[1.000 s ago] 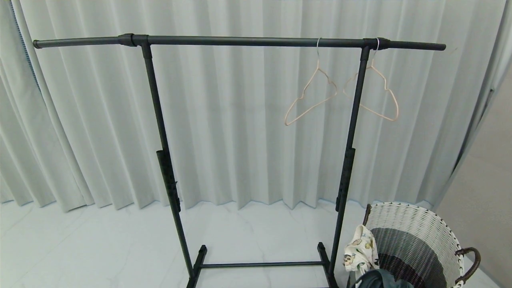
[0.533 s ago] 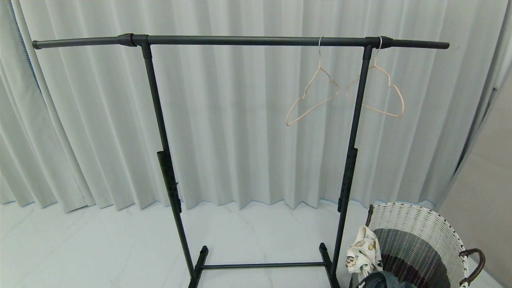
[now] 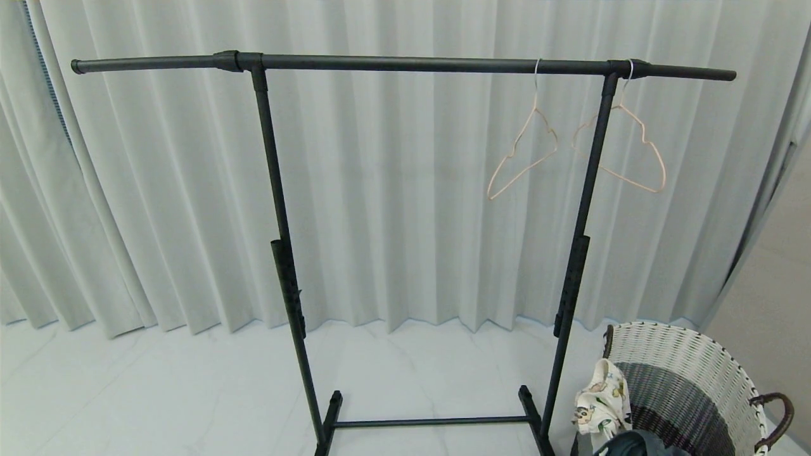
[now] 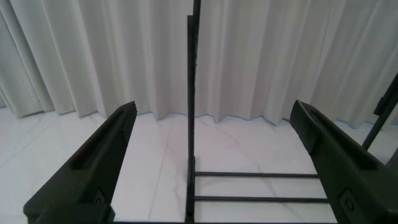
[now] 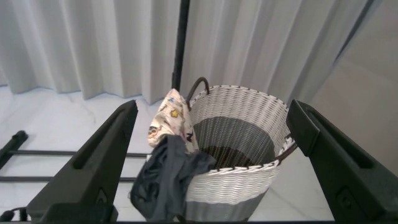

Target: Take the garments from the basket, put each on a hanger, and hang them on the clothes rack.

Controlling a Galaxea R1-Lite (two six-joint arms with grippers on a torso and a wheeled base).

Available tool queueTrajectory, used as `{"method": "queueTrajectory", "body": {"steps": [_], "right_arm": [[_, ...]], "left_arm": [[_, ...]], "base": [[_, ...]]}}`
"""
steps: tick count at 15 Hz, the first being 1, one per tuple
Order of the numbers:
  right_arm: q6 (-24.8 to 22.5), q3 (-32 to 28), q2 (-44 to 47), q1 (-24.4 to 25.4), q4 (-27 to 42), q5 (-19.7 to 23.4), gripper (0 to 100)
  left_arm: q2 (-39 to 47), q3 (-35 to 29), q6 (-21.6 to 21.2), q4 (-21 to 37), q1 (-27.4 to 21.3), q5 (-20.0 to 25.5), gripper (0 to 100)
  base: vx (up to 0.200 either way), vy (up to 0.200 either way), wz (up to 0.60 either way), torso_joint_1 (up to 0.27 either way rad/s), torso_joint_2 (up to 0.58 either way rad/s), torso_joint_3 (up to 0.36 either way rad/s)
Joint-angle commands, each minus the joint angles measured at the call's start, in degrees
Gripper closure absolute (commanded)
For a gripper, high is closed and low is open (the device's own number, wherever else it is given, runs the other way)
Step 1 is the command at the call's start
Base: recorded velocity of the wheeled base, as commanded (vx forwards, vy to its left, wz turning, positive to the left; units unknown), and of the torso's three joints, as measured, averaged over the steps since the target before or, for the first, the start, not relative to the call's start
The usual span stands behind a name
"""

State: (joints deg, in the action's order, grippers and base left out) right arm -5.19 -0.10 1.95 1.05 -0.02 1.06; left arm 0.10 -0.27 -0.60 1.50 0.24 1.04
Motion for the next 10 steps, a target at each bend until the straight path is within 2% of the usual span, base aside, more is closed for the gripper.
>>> {"method": "queueTrajectory", "body": {"steps": [1,3,9,10], "right_arm": [[-0.17,0.01,0.07,0.01,0.02,-0.01,0],[-0.17,0.01,-0.1,-0.08,0.02,-0.01,0],[-0.26,-0.08,2.09,1.06,-0.42,0.35,0],[0.53,-4.82,5.96,4.05,-0.42,3.6,0]], "left_arm": [[-0.01,0.0,-0.02,-0.01,0.02,0.02,0],[-0.01,0.0,0.07,-0.01,-0.07,0.02,0],[-0.01,0.0,0.51,-0.09,-0.07,-0.07,0],[-0.01,0.0,0.51,-0.09,-0.07,-0.07,0]], "base": [[0.2,0.0,0.0,-0.007,0.0,0.007],[0.2,0.0,0.0,-0.002,0.0,0.007],[0.0,0.0,0.0,0.0,0.0,0.0],[0.0,0.0,0.0,0.0,0.0,0.0]]}}
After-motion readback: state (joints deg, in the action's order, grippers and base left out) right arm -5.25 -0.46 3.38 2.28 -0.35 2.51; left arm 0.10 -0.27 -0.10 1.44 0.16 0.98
